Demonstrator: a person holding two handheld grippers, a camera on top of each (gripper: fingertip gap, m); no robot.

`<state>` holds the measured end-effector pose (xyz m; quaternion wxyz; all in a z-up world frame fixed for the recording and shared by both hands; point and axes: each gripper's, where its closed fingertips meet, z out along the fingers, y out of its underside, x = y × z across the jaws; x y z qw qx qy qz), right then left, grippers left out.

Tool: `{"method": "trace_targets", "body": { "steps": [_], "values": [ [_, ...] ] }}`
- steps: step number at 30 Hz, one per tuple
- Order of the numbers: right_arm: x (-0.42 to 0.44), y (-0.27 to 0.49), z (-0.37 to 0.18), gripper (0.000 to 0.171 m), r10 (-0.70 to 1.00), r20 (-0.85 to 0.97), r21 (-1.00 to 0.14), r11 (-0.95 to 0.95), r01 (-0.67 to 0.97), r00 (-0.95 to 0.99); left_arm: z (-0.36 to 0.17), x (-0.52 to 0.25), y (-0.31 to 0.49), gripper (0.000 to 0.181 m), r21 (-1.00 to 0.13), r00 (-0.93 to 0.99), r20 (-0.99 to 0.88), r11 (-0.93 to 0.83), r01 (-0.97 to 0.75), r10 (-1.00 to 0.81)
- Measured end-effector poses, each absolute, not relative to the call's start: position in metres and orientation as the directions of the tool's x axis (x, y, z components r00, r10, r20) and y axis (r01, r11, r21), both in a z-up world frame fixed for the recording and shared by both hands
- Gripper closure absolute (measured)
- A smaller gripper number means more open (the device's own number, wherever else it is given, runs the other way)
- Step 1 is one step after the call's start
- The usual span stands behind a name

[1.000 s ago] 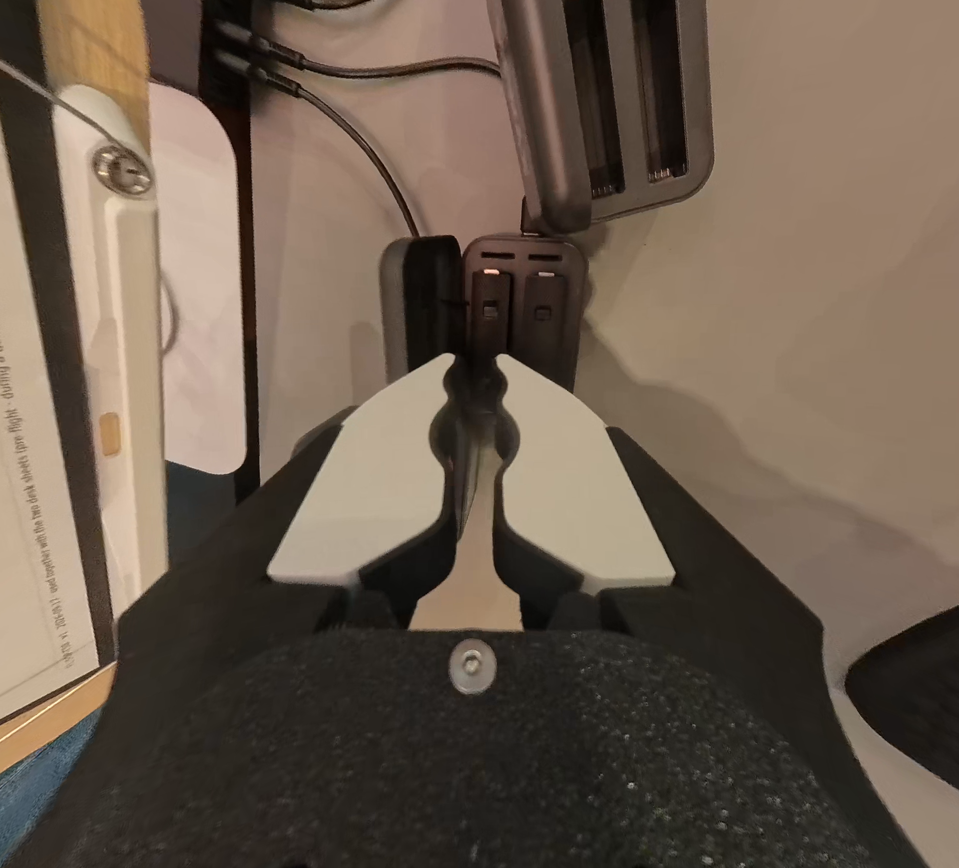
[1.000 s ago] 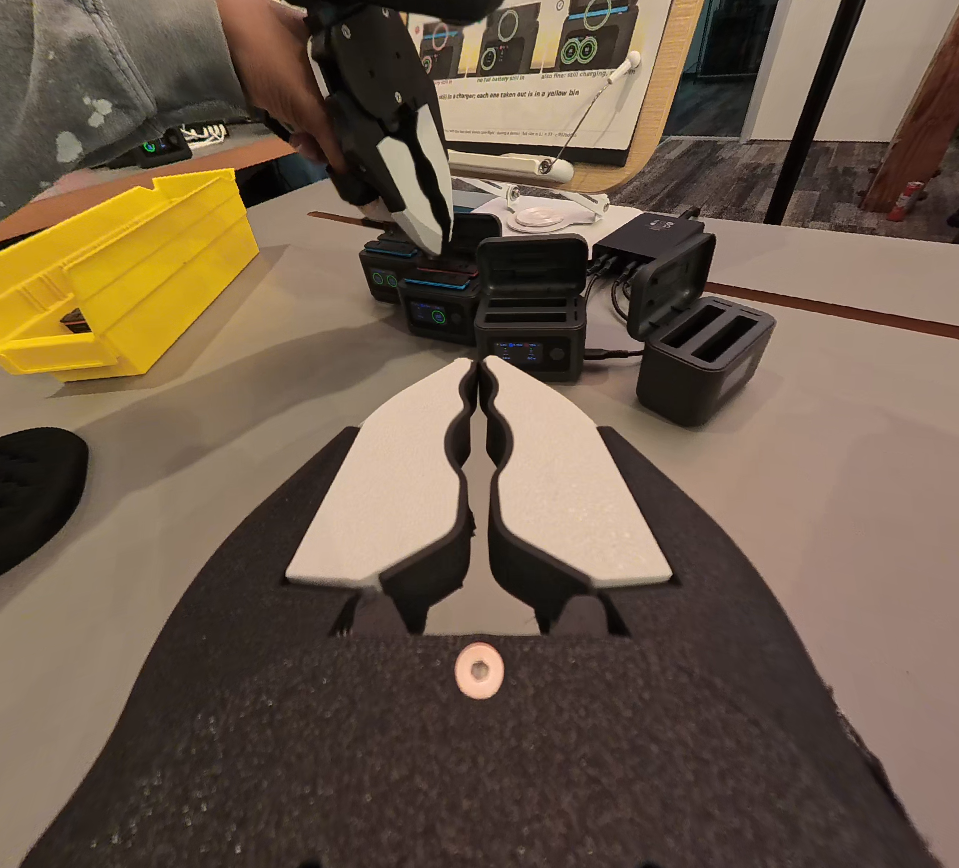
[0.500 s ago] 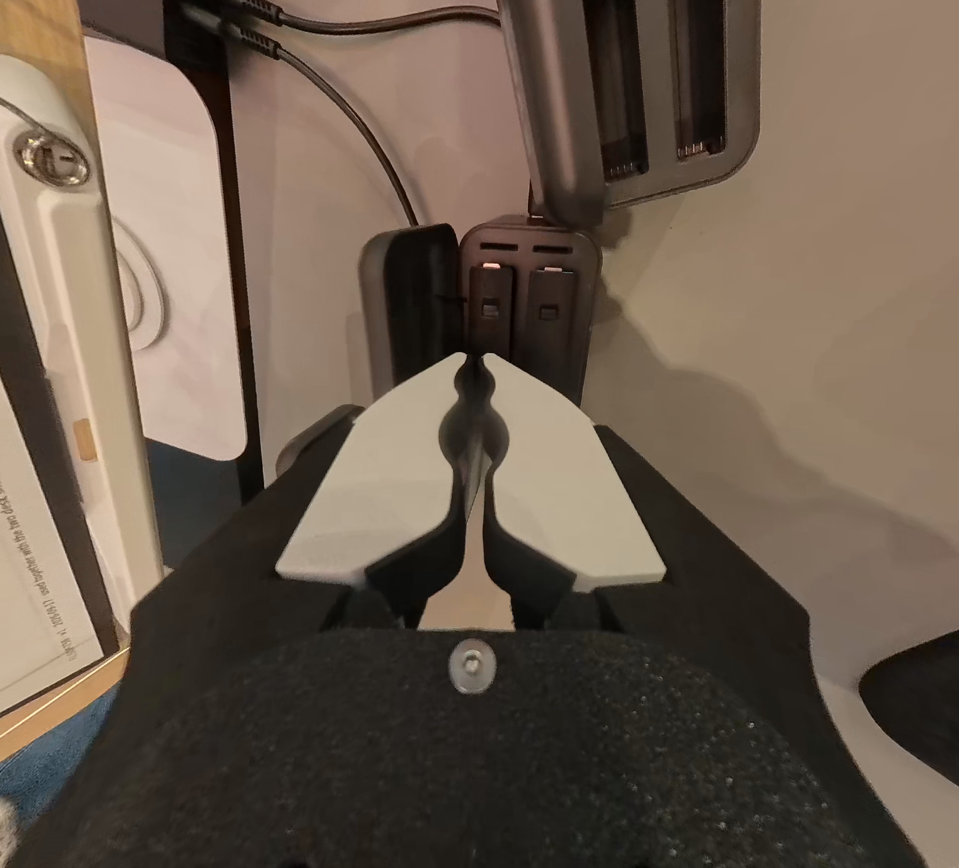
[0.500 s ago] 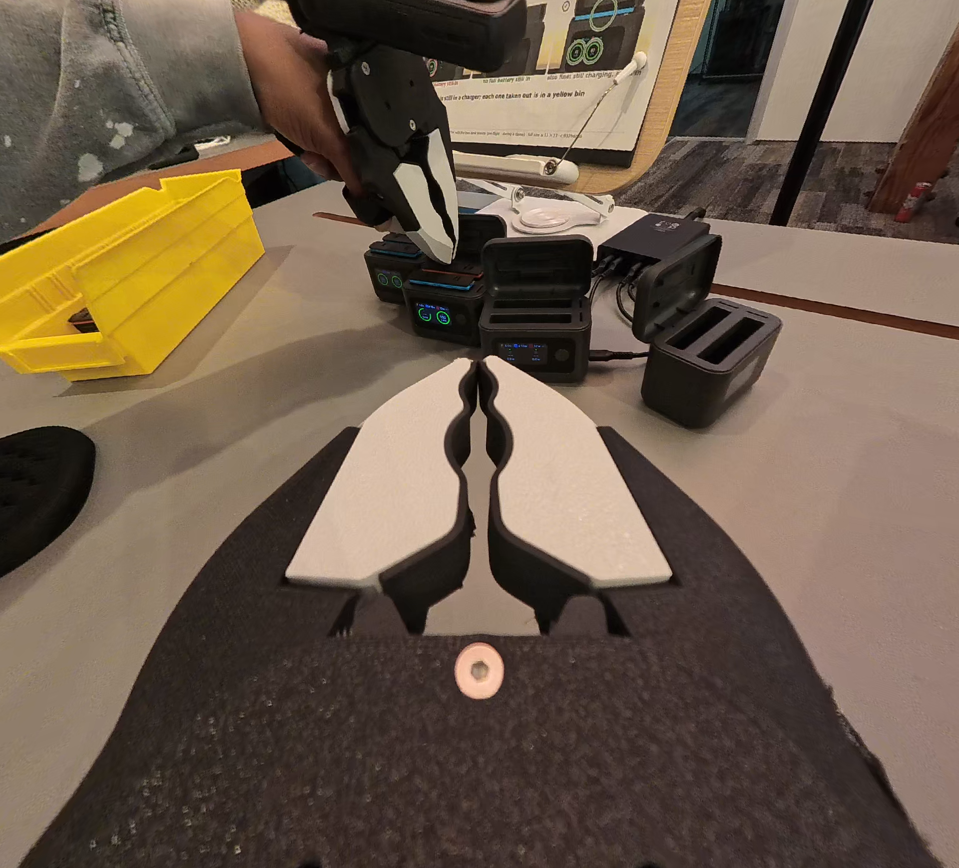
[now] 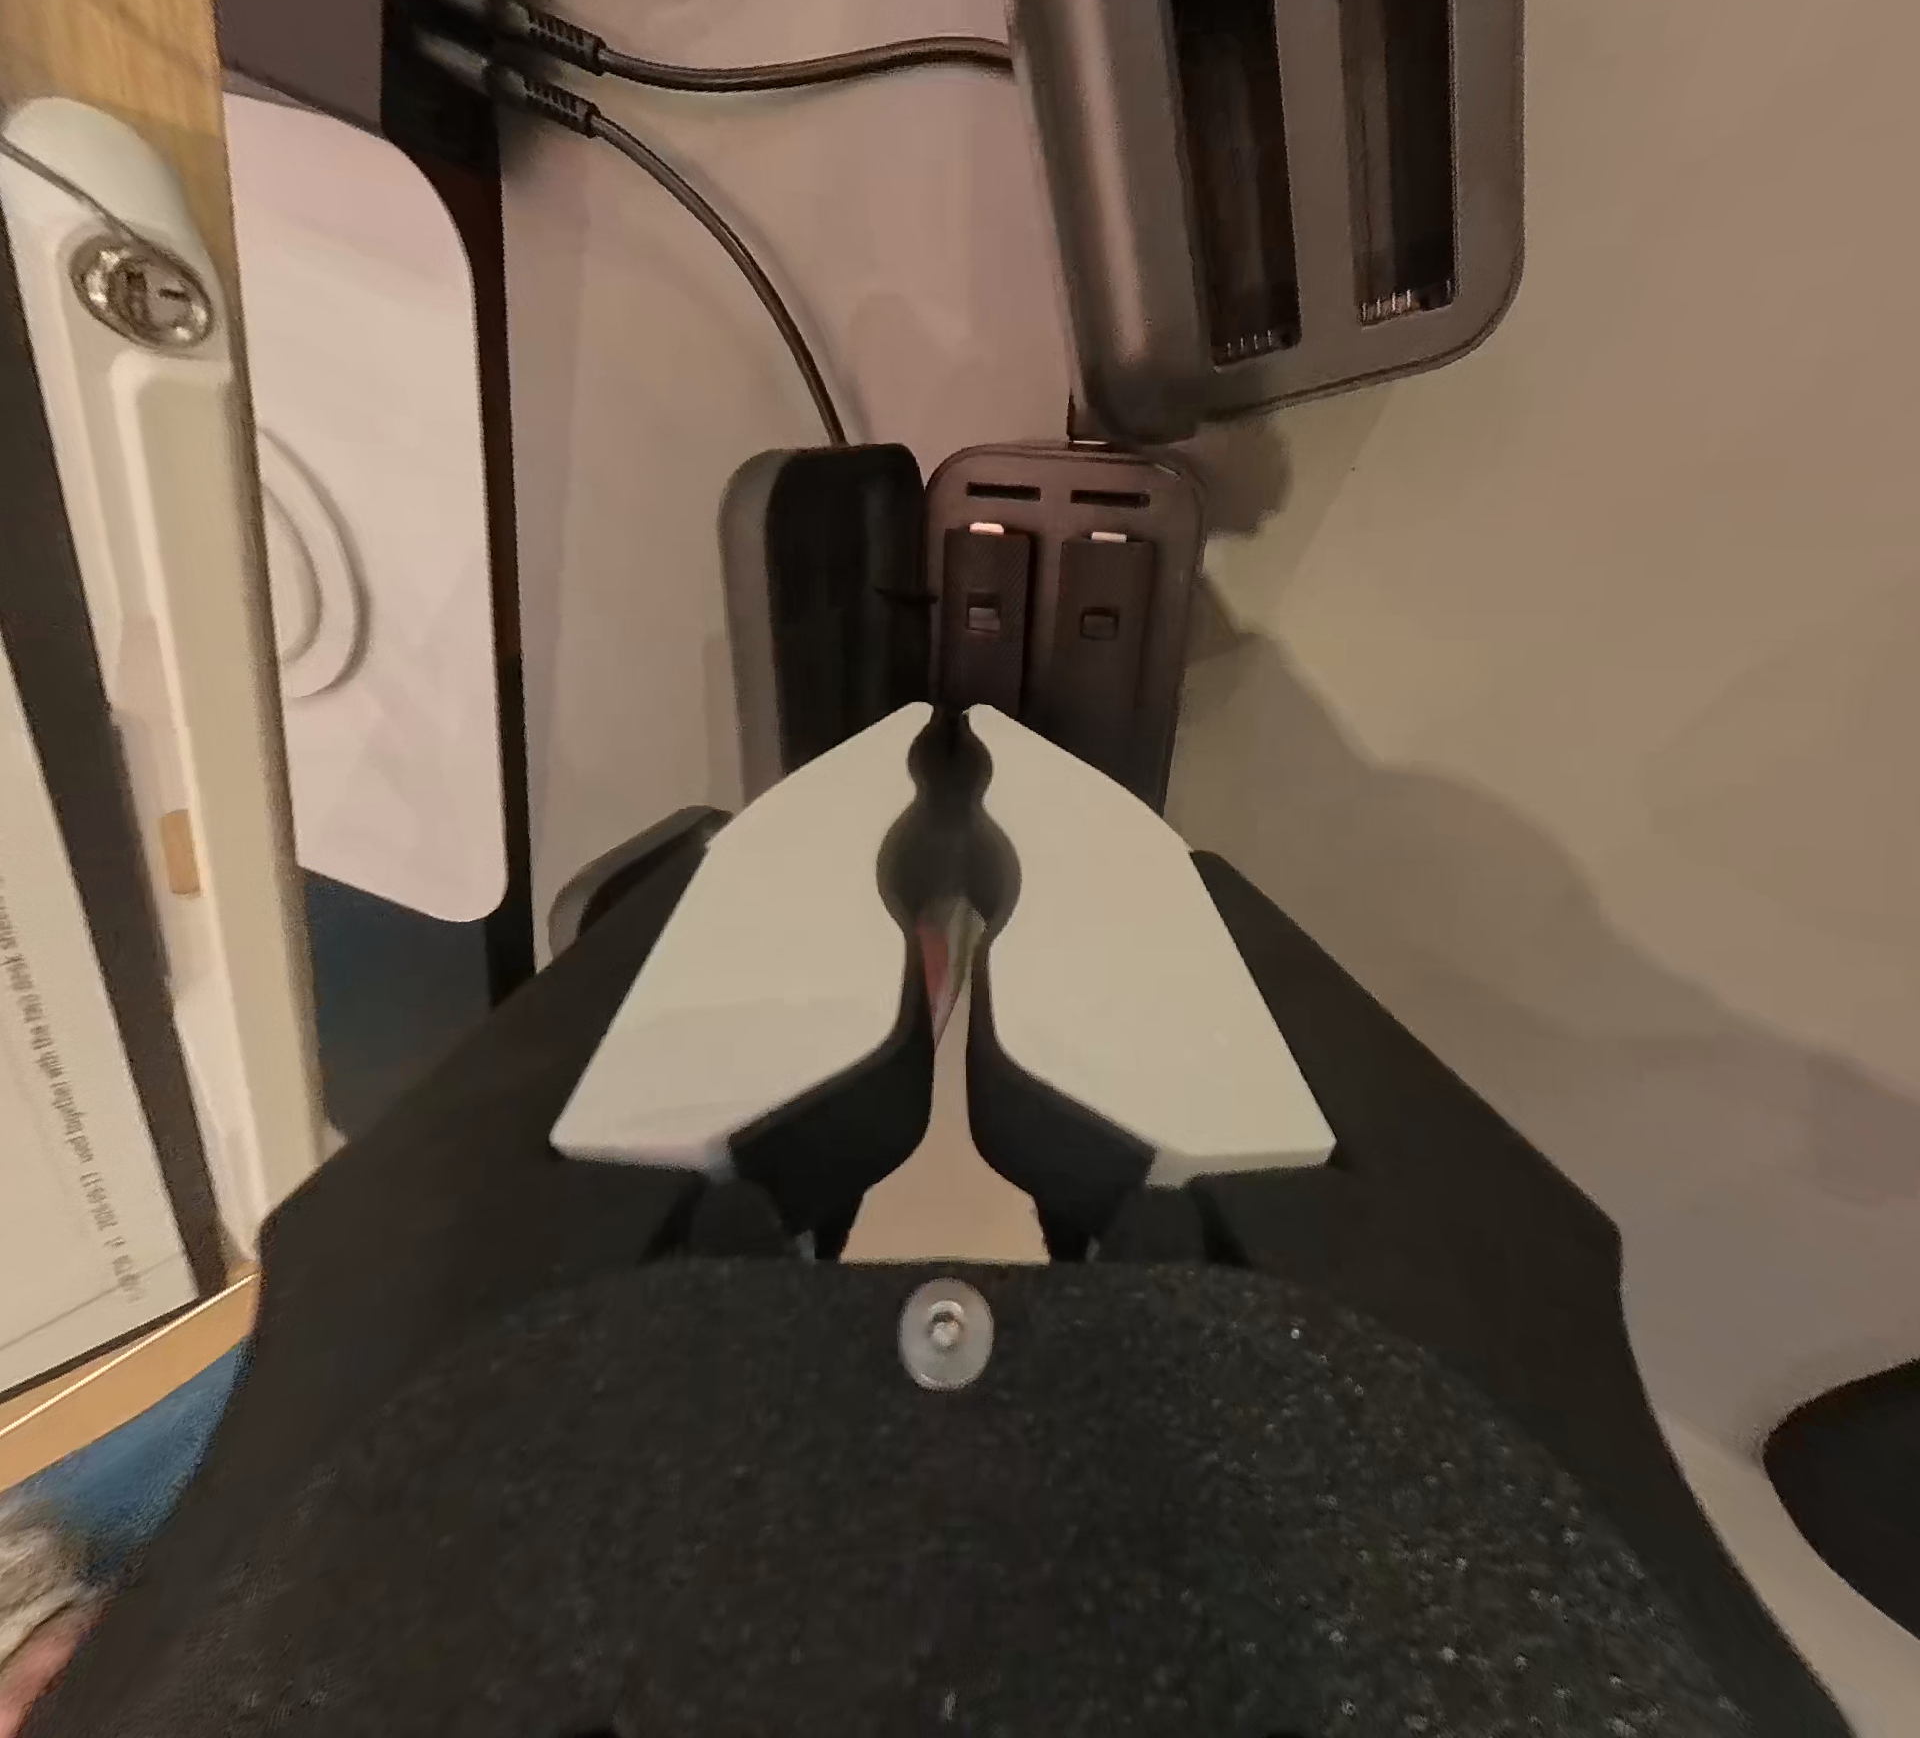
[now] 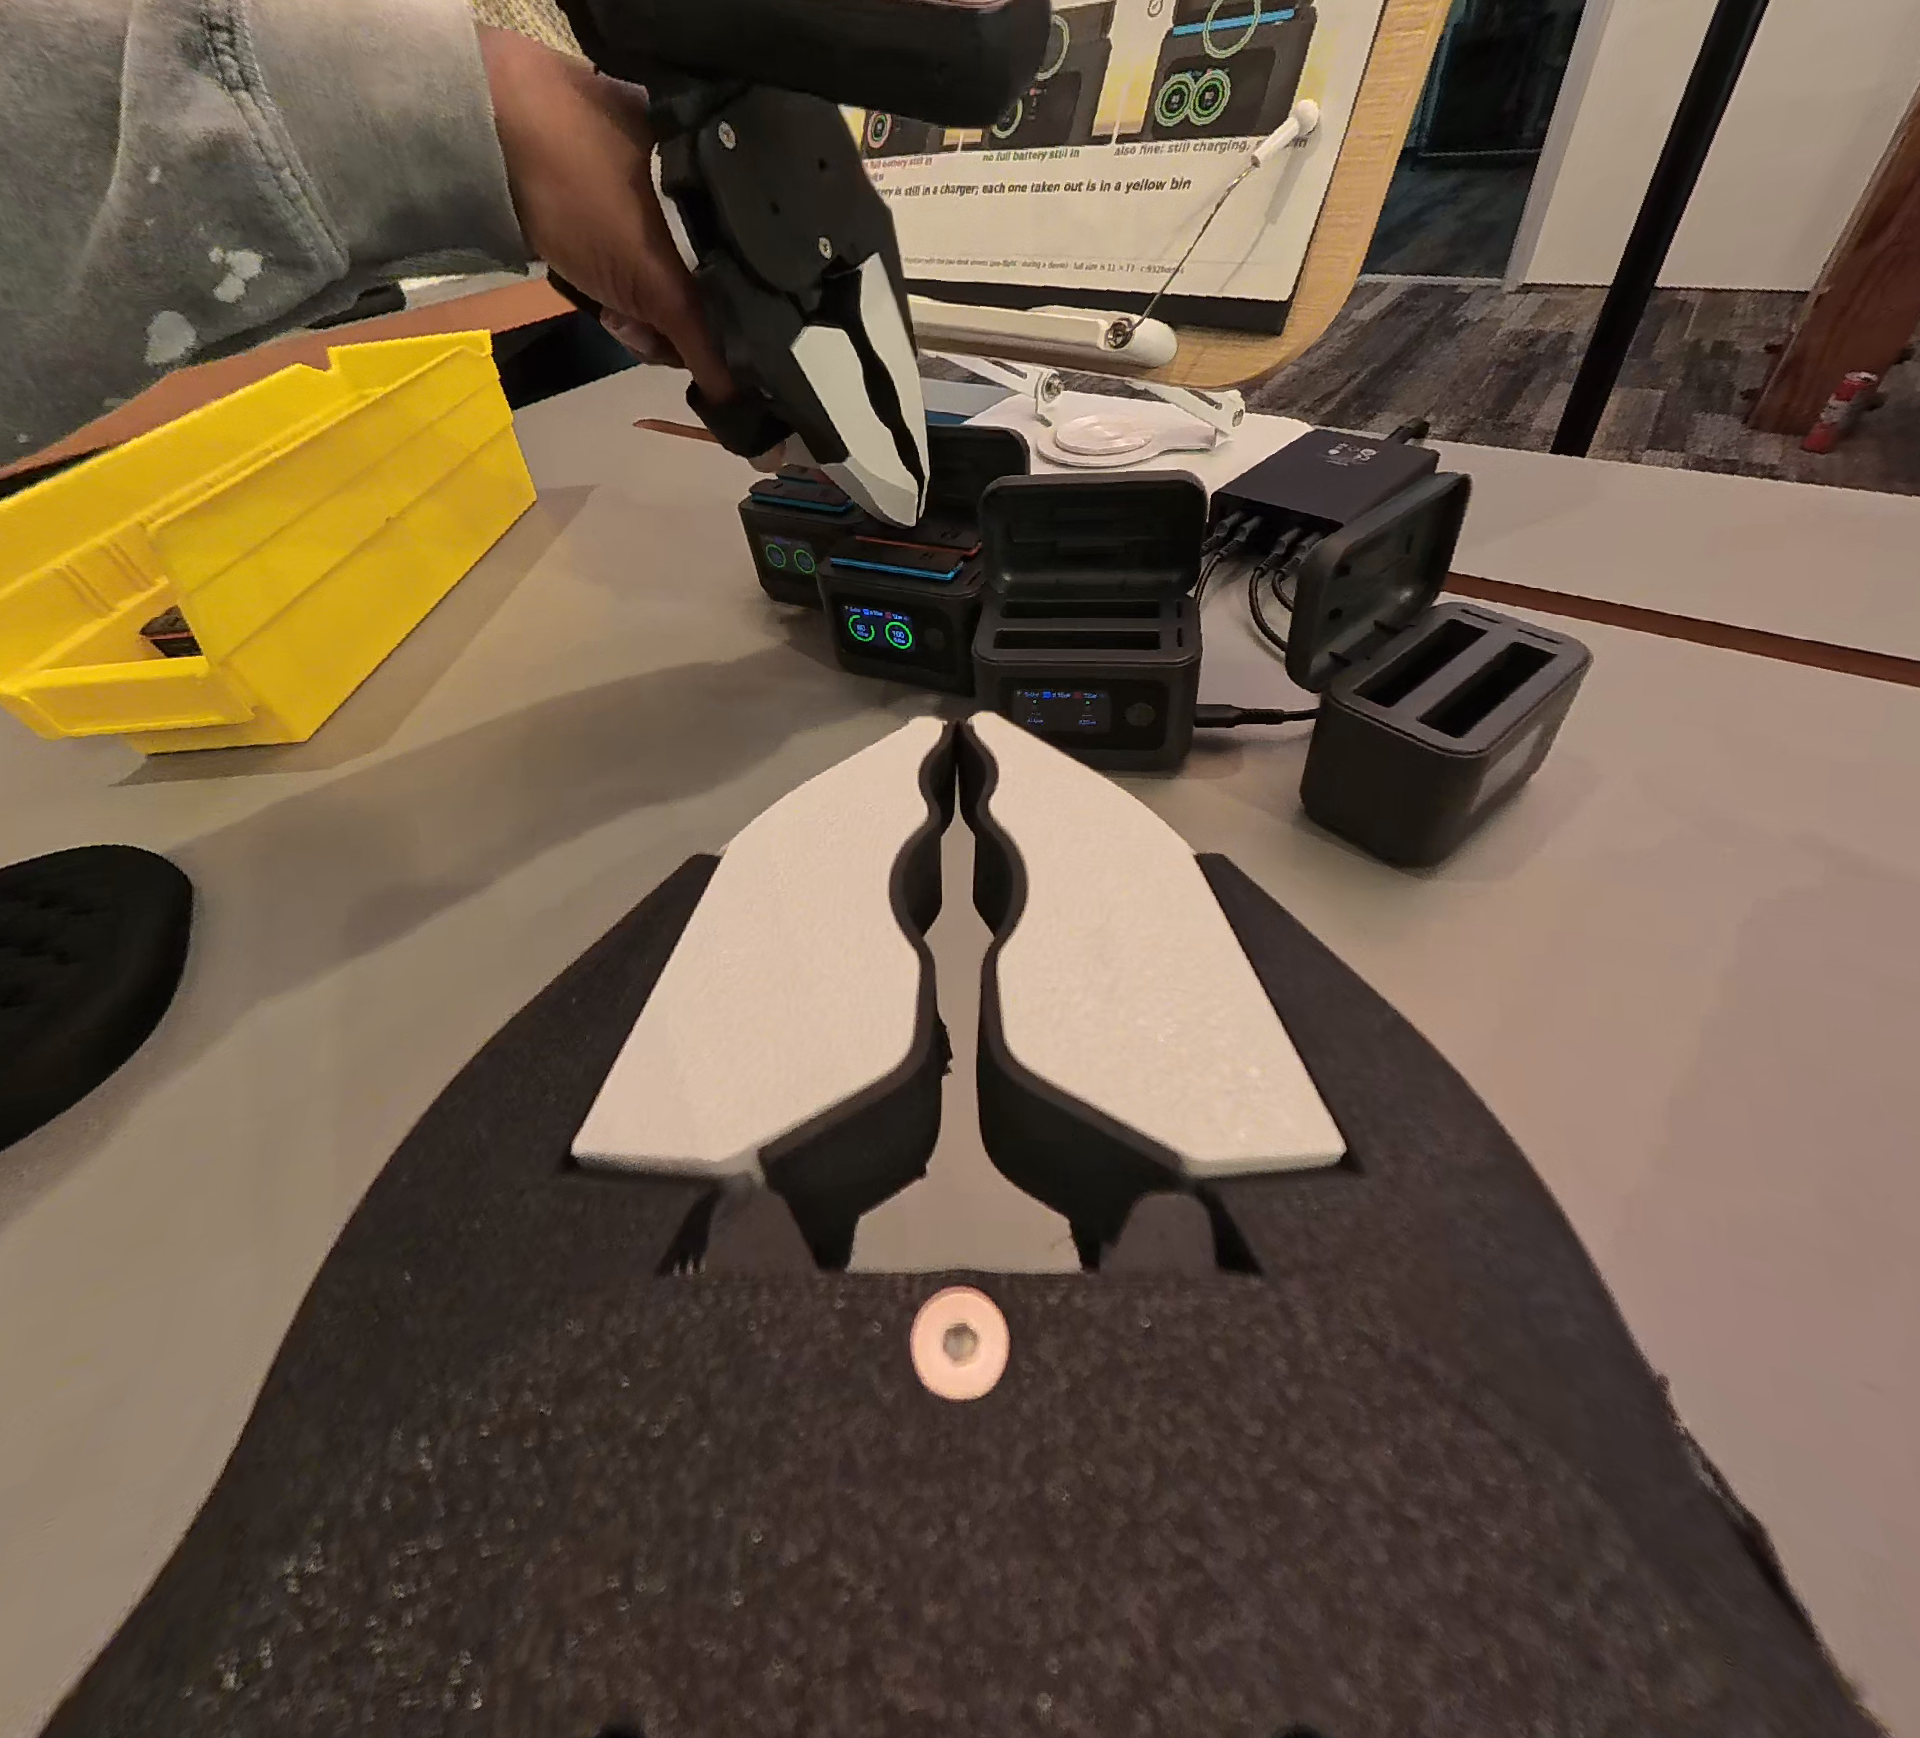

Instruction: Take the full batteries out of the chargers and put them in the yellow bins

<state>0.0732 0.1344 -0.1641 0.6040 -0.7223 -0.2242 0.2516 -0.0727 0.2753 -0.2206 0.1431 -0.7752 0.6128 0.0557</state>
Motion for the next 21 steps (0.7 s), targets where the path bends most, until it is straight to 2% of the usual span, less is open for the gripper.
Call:
{"method": "trace_targets", "body": {
  "steps": [3, 8, 9, 15, 18, 21],
  "values": [
    [0.075, 0.134, -0.166, 0.171, 0.623, -0.074, -0.986, -0.161, 0.035, 0.779, -0.217, -0.073, 0.274, 0.181, -0.152, 0.223, -0.312, -0.183, -0.971, -0.923],
    [0.079, 0.134, -0.159, 0.171, 0.615, -0.073, -0.990, -0.139, 0.018, 0.785, -0.156, -0.072, 0.260, 0.181, -0.479, 0.375, -0.331, -0.188, -0.857, -0.866],
    [0.078, 0.133, -0.158, 0.171, 0.613, -0.060, -0.991, -0.131, 0.027, 0.787, -0.142, -0.076, 0.252, 0.177, -0.535, 0.397, -0.335, -0.174, -0.826, -0.855],
    [0.071, 0.130, -0.158, 0.171, 0.612, 0.018, -0.991, -0.096, 0.097, 0.791, -0.085, -0.133, 0.191, 0.165, -0.787, 0.593, -0.314, -0.146, -0.600, -0.742],
    [0.067, 0.129, -0.161, 0.171, 0.616, 0.045, -0.987, -0.093, 0.130, 0.787, -0.075, -0.177, 0.167, 0.161, -0.861, 0.702, -0.256, -0.173, -0.478, -0.664],
    [0.064, 0.129, -0.166, 0.171, 0.620, 0.061, -0.983, -0.097, 0.154, 0.782, -0.078, -0.228, 0.148, 0.155, -0.876, 0.771, -0.246, -0.207, -0.437, -0.587]
  ]
}}
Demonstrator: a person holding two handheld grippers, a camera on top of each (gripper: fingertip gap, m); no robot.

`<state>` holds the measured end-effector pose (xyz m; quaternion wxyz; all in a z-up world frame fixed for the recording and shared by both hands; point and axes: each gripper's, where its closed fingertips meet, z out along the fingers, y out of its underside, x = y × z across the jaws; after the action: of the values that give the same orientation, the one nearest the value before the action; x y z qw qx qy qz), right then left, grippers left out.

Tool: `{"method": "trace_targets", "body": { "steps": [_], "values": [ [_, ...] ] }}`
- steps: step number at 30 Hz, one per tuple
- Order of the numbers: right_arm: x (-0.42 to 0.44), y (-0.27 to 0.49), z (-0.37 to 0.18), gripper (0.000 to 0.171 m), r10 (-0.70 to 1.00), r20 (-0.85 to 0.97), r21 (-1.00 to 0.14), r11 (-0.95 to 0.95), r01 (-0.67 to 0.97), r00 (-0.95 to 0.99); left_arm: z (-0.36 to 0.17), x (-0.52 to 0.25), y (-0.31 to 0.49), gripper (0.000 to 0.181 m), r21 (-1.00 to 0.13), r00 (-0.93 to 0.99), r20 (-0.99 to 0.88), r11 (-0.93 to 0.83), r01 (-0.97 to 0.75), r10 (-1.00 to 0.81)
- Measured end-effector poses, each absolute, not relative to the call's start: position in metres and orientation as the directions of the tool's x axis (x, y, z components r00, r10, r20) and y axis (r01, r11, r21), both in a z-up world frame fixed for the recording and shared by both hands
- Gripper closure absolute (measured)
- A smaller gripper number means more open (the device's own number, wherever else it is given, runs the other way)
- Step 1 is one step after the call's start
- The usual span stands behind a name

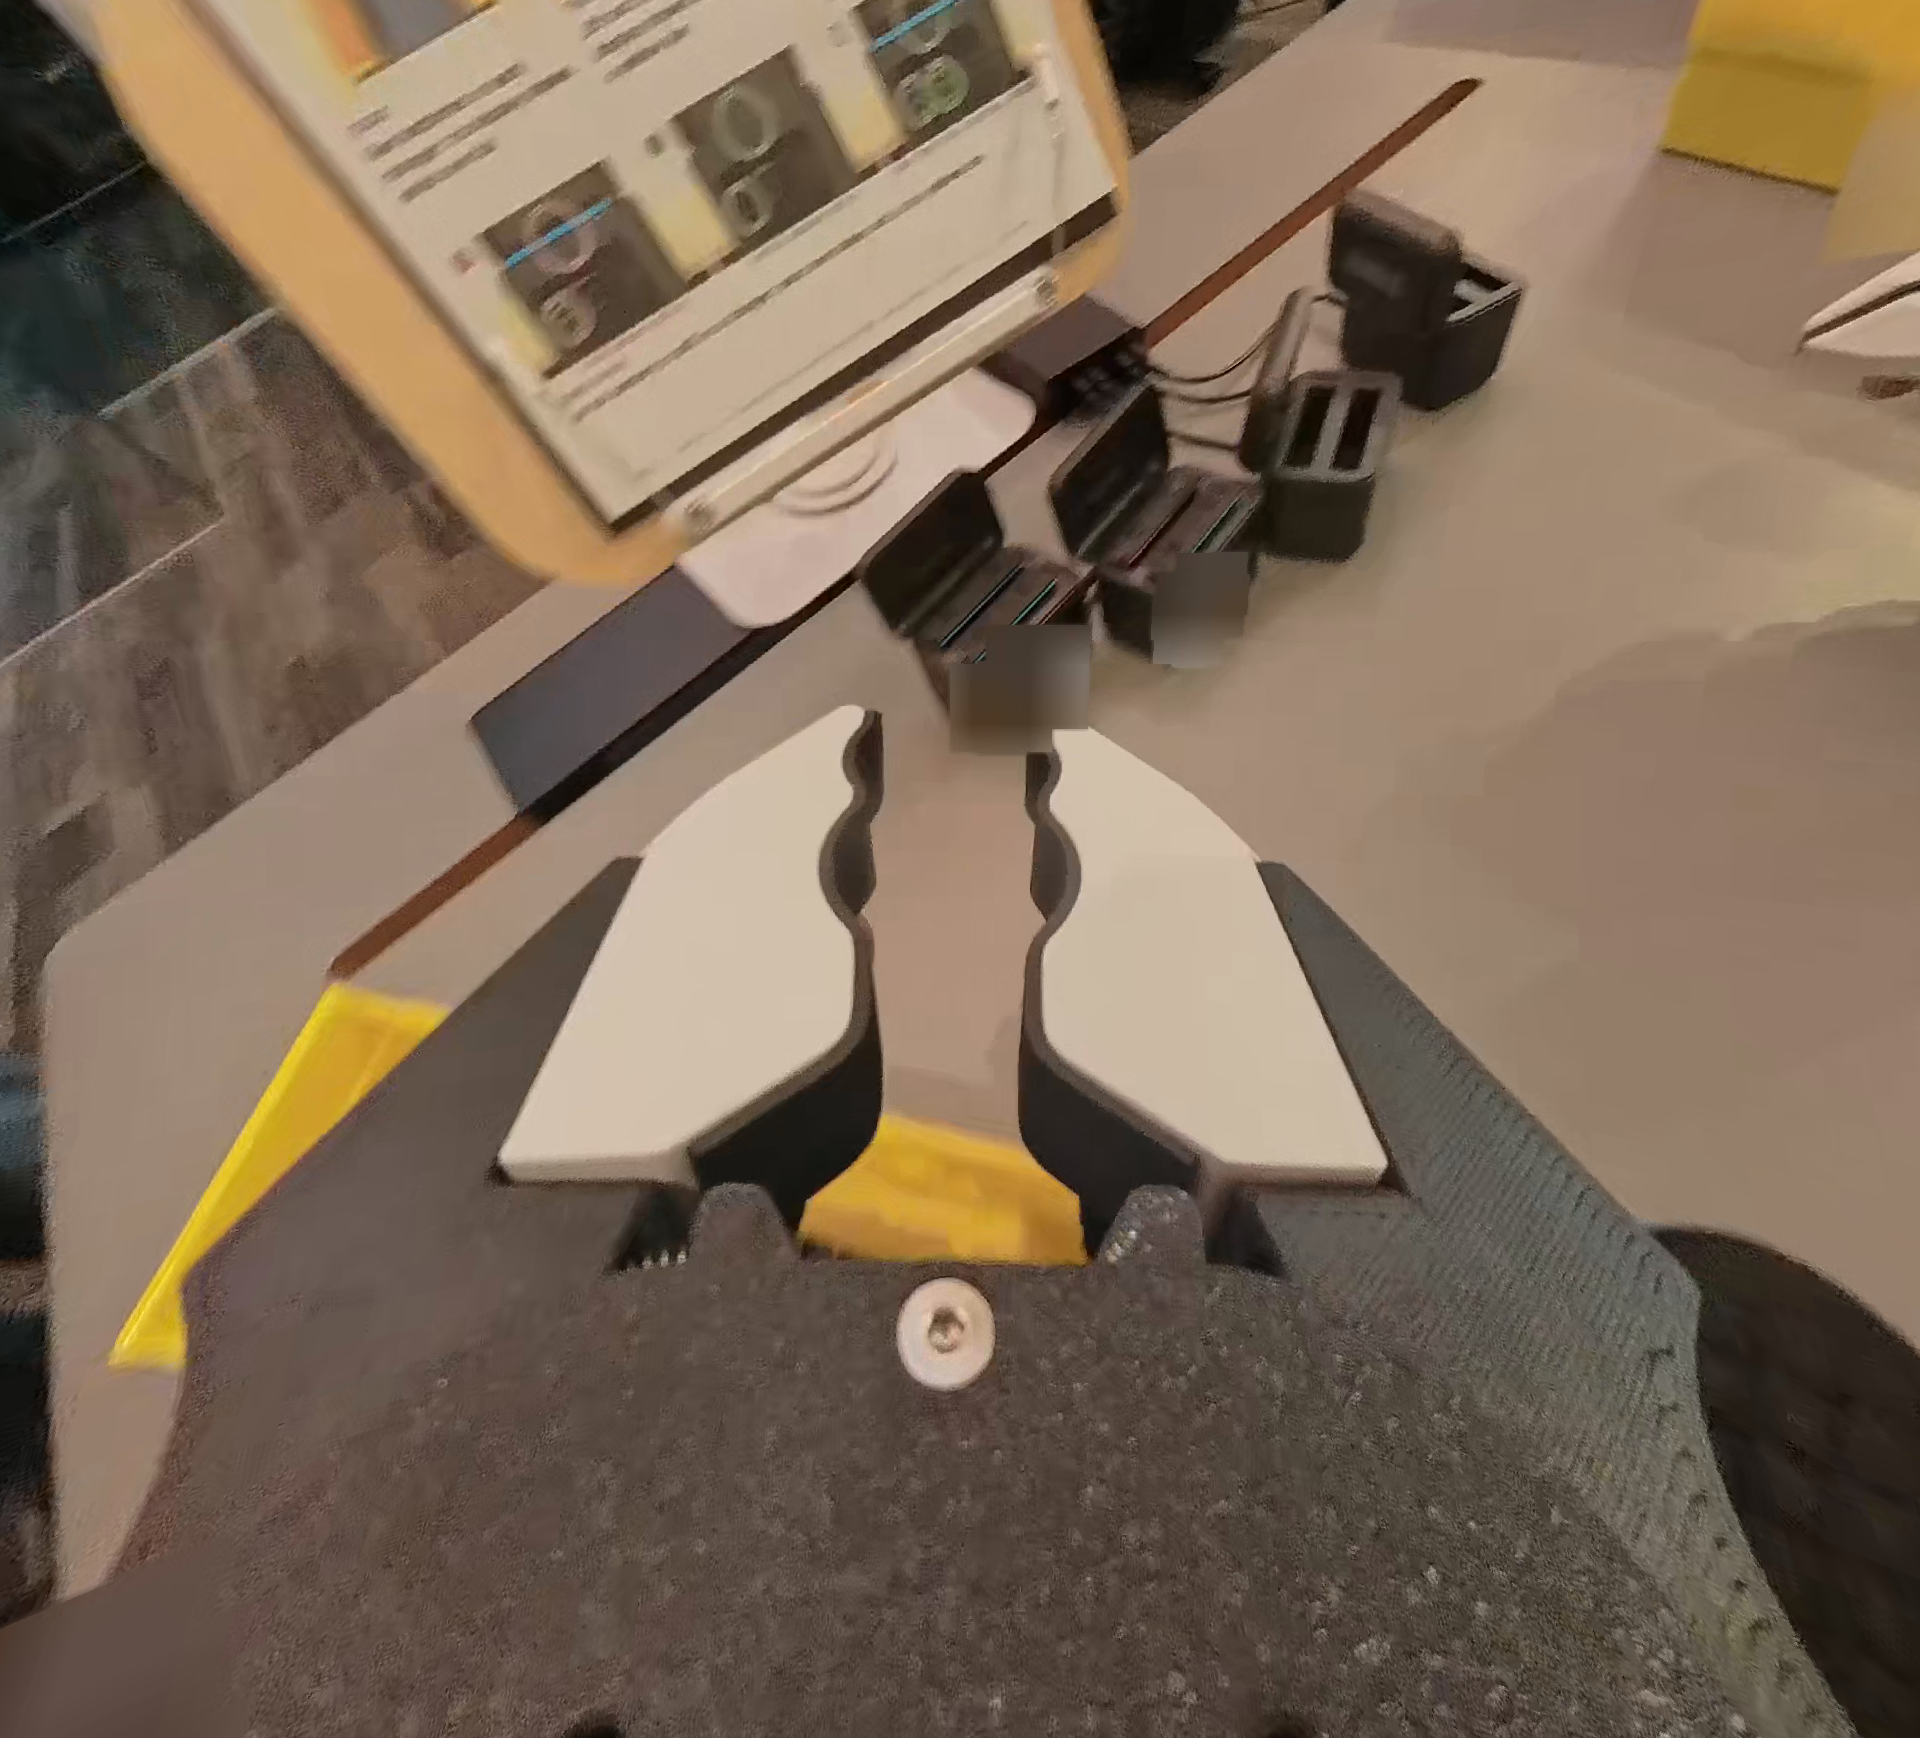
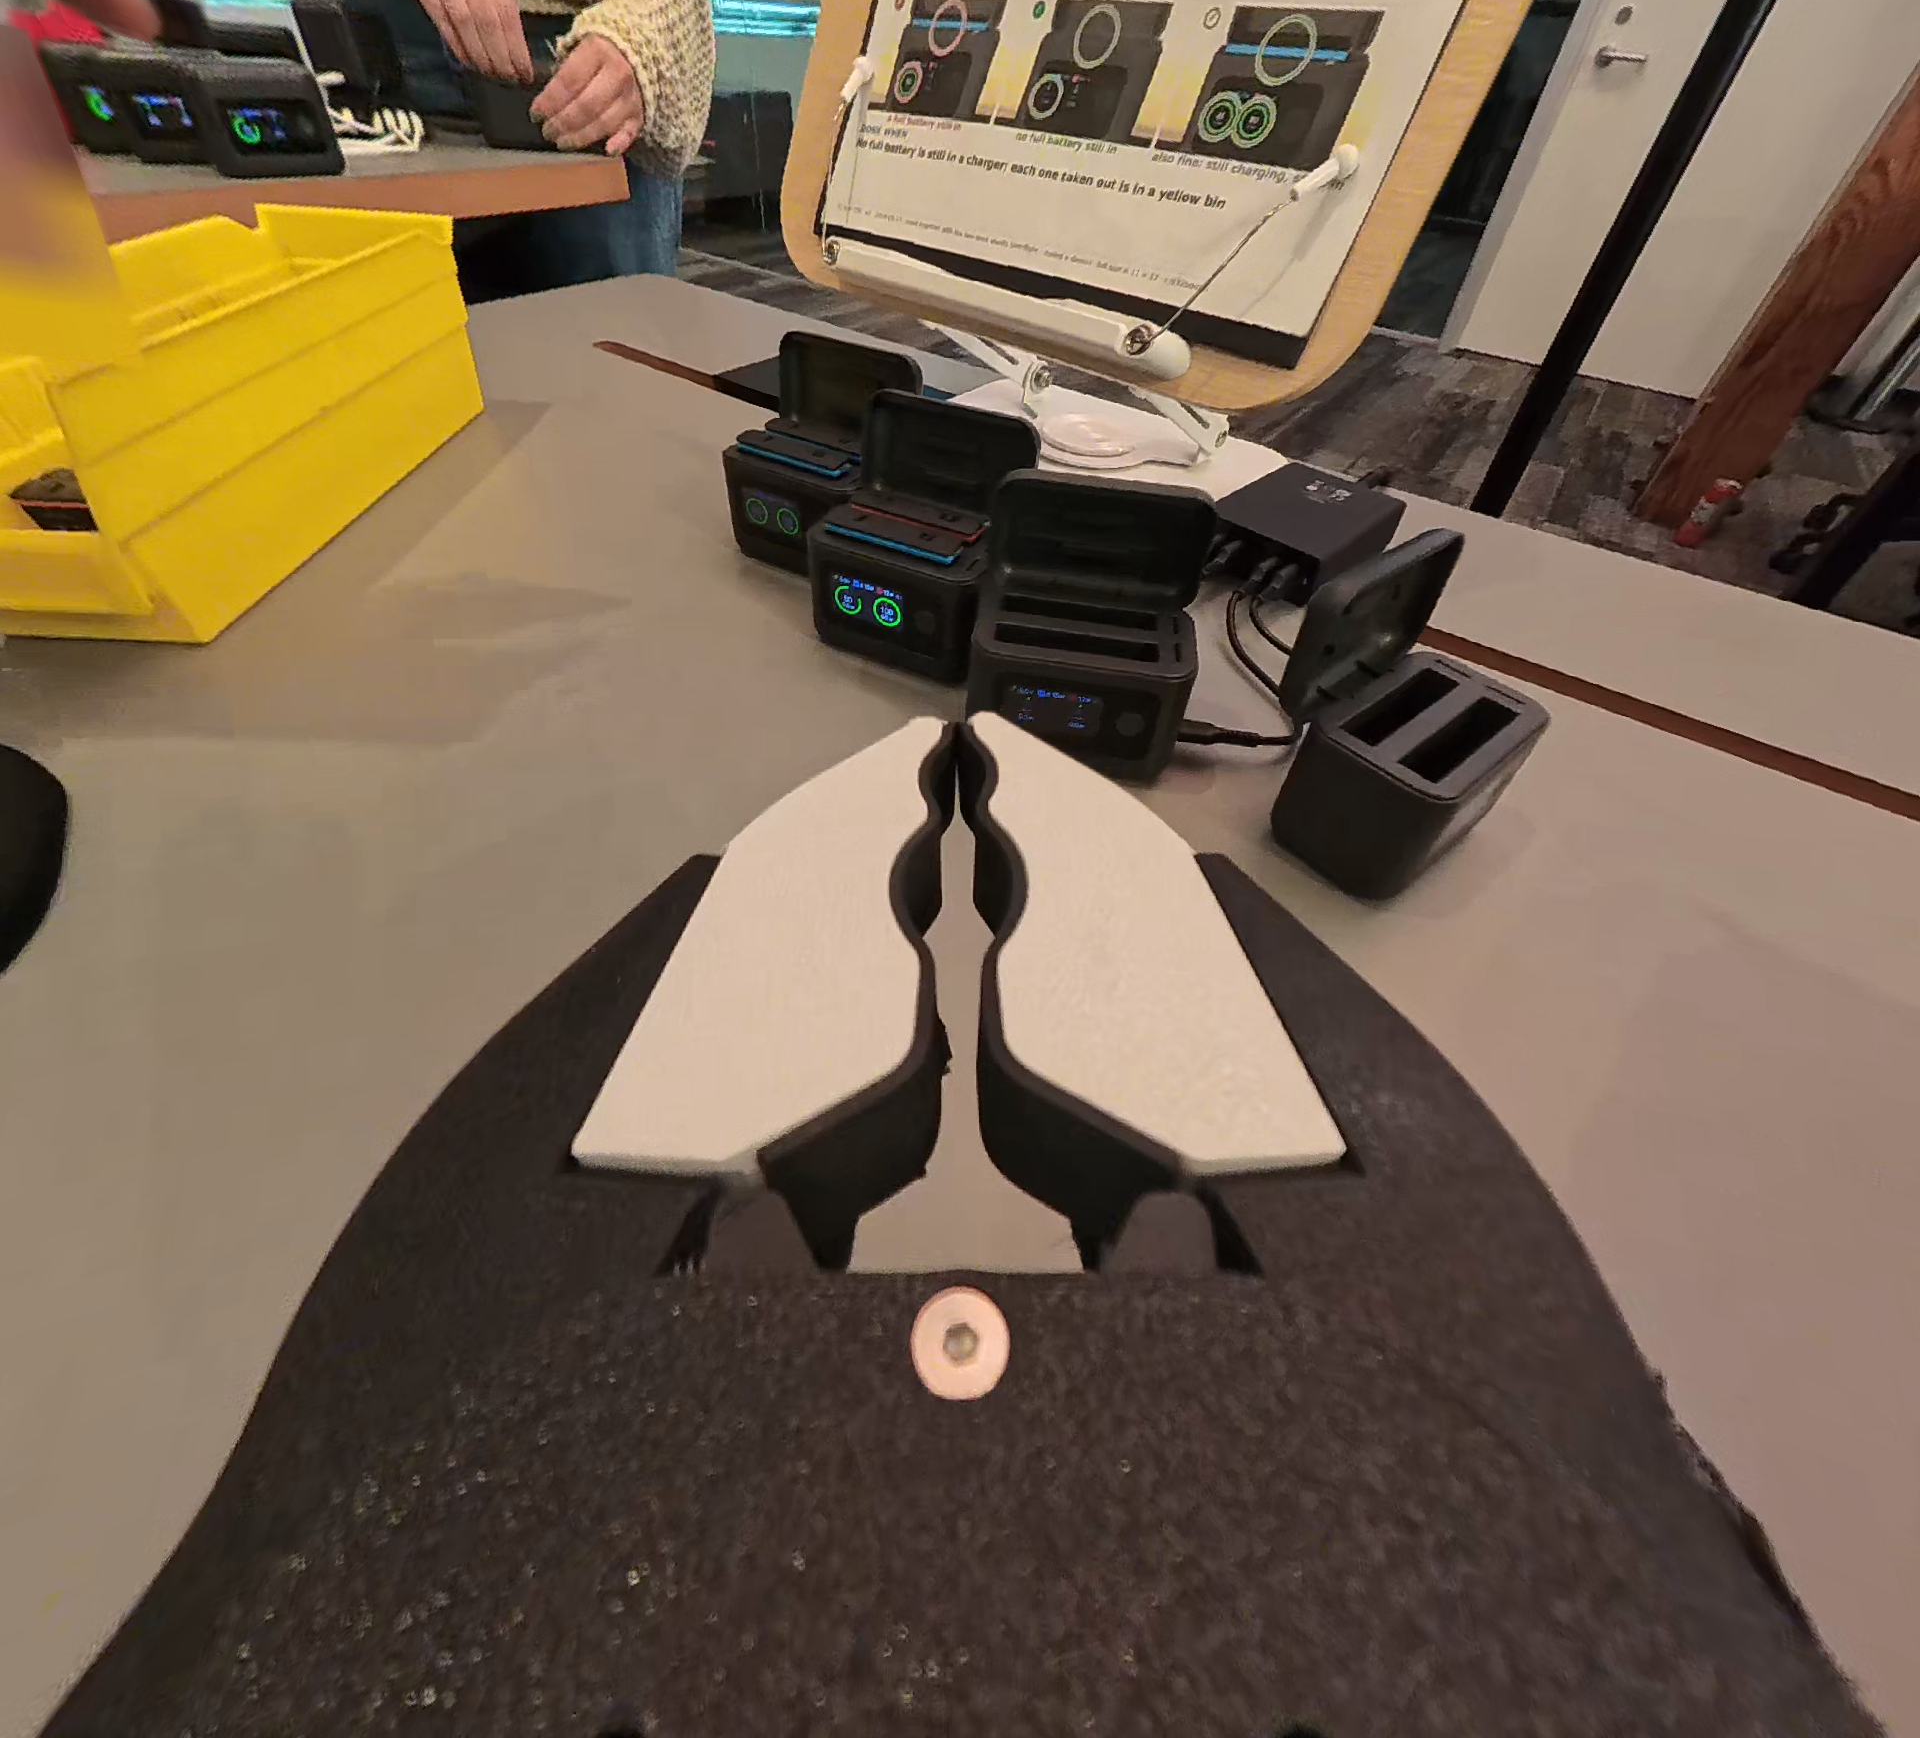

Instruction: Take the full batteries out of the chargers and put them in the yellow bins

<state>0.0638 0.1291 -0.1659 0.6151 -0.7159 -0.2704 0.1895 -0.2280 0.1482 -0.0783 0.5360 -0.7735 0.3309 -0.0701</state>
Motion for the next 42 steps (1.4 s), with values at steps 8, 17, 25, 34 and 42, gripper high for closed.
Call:
{"method": "trace_targets", "body": {
  "steps": [8, 17, 25, 34, 42],
  "values": [
    [0.062, 0.130, -0.172, 0.171, 0.627, 0.064, -0.979, -0.111, 0.170, 0.777, -0.097, -0.330, 0.115, 0.147, -0.888, 0.882, -0.189, -0.307, -0.341, -0.432],
    [0.059, 0.131, -0.183, 0.171, 0.637, 0.071, -0.972, -0.130, 0.197, 0.768, -0.148, -0.359, 0.102, 0.134, -0.862, 0.884, -0.179, -0.365, -0.353, -0.432],
    [0.058, 0.133, -0.193, 0.171, 0.644, 0.061, -0.964, -0.160, 0.212, 0.763, -0.159, -0.346, 0.098, 0.135, -0.752, 0.747, -0.257, -0.358, -0.553, -0.613],
    [0.056, 0.134, -0.204, 0.171, 0.656, 0.019, -0.956, -0.208, 0.205, 0.755, -0.194, -0.308, 0.074, 0.157, -0.296, 0.255, -0.364, -0.148, -0.944, -0.896],
    [0.056, 0.135, -0.211, 0.171, 0.661, 0.023, -0.948, -0.224, 0.226, 0.750, -0.227, -0.291, 0.053, 0.147, 0.014, -0.233, -0.146, 0.234, -0.972, -0.961]
  ]
}}
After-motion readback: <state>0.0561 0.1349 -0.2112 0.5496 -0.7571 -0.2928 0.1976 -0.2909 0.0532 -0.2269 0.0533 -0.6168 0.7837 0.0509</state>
